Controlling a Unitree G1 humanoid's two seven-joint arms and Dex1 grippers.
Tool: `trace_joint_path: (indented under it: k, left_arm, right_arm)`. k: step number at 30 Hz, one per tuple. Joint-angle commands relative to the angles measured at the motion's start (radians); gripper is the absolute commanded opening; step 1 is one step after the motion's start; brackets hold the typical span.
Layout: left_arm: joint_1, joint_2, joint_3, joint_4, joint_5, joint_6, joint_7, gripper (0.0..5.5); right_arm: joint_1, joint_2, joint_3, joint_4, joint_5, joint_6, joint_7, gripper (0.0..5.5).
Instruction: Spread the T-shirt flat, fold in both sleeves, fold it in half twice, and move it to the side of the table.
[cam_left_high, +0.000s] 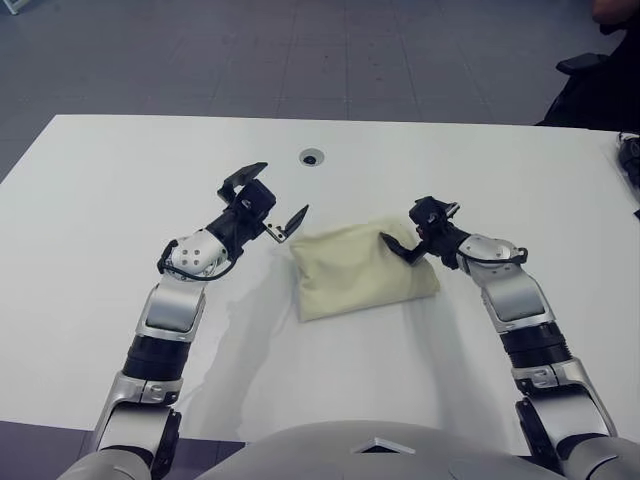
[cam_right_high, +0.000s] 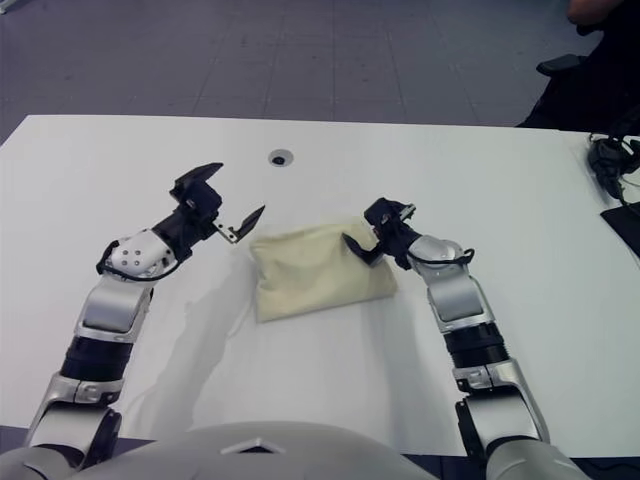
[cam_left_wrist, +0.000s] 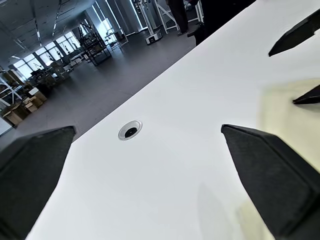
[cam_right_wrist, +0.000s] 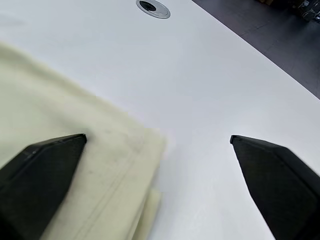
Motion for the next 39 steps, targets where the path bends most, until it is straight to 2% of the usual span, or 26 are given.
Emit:
trace_joint_path:
  k: [1,11,17,26,32,39]
  left_arm:
    - [0.013,0.007,-0.009,-0.006,0.004,-0.008,-0.013,5.40]
    - [0.042,0.021,-0.057,0.052,0.005,-0.018,-0.084,5.40]
    - [0.019,0.054,-0.078,0.207,0.049,-0.079,-0.114,5.40]
    - [-0.023,0.056,-0.073,0.361,0.065,-0.150,-0.112,5.40]
    - [-0.032,0.045,-0.069,0.369,0.057,-0.165,-0.107,5.40]
    - [-0.042,0.035,-0.066,0.380,0.056,-0.180,-0.098,5.40]
  right_arm:
    - [-0.016,0.012,-0.007,0.015,-0.006,0.011,-0.018,5.37]
    - [0.010,0.038,-0.062,-0.056,0.067,0.009,-0.012,5.37]
    - [0.095,0.026,-0.015,-0.283,0.149,0.036,0.089,5.37]
    - [0.178,-0.035,0.194,-0.470,0.047,0.053,0.135,5.37]
    - [0.189,-0.088,0.382,-0.371,-0.174,-0.034,0.117,5.37]
    - [0.211,-0.144,0.466,-0.323,-0.310,-0.106,0.139,5.37]
